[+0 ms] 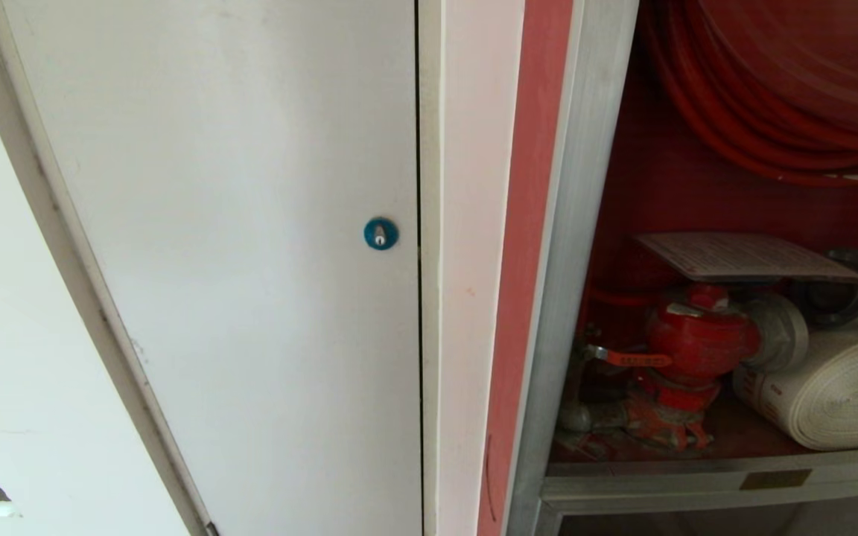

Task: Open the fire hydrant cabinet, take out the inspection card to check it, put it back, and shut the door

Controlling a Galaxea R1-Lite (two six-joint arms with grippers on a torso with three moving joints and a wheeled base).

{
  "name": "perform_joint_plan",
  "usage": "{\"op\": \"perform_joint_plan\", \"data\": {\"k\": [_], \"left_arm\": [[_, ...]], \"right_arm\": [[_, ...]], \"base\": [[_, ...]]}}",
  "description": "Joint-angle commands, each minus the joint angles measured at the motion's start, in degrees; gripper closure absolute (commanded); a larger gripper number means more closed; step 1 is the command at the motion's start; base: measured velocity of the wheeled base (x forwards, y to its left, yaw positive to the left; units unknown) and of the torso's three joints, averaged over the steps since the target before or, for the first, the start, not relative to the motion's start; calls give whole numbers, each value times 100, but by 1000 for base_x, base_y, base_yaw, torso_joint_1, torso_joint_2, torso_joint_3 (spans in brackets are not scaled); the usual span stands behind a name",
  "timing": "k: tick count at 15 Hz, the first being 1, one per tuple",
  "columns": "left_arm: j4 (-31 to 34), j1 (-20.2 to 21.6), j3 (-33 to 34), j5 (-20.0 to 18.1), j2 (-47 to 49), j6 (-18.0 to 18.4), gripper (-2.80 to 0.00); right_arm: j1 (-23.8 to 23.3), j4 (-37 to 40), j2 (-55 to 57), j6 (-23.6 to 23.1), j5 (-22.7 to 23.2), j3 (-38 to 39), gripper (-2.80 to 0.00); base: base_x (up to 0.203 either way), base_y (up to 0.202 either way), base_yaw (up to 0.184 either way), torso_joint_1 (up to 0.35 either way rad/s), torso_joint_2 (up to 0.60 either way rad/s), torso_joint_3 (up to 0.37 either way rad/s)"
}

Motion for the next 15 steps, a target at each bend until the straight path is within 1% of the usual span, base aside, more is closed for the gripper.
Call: {"op": "perform_joint_plan", "data": {"k": [1, 3, 5, 7, 9, 10, 12, 13, 14, 15], "left_arm": [[-2, 0, 0, -2, 7, -1, 0], [-2, 0, 0, -2, 7, -1, 0], [-2, 0, 0, -2, 7, -1, 0], [-2, 0, 0, -2, 7, -1, 0], [-2, 0, 0, -2, 7, -1, 0], [-2, 0, 0, -2, 7, -1, 0], [-2, 0, 0, -2, 7, -1, 0], [-2, 0, 0, -2, 7, -1, 0], [-2, 0, 0, -2, 7, -1, 0], [-2, 0, 0, -2, 7, -1, 0]], "right_arm": [[-183, 191, 434, -935, 140, -218, 0], [-246, 274, 664, -1750, 289, -438, 0], [-253, 537, 733, -2545, 370, -606, 0], [-263, 753, 776, -3566, 740, -799, 0], [-266, 817, 891, -4516, 901, -998, 0], [-205, 812, 913, -4818, 1113, -1038, 0], [-9, 824, 947, -5083, 1782, -1057, 0], [25, 879, 941, -5262, 1843, -1054, 0], [15, 997, 939, -5604, 1863, -1060, 0], [4, 1265, 918, -5816, 1895, -1062, 0]], "base": [[0, 0, 0, 0, 0, 0], [0, 0, 0, 0, 0, 0], [0, 0, 0, 0, 0, 0], [0, 0, 0, 0, 0, 0], [0, 0, 0, 0, 0, 0], [0, 0, 0, 0, 0, 0], [0, 0, 0, 0, 0, 0], [0, 0, 0, 0, 0, 0], [0, 0, 0, 0, 0, 0], [0, 0, 0, 0, 0, 0]]}}
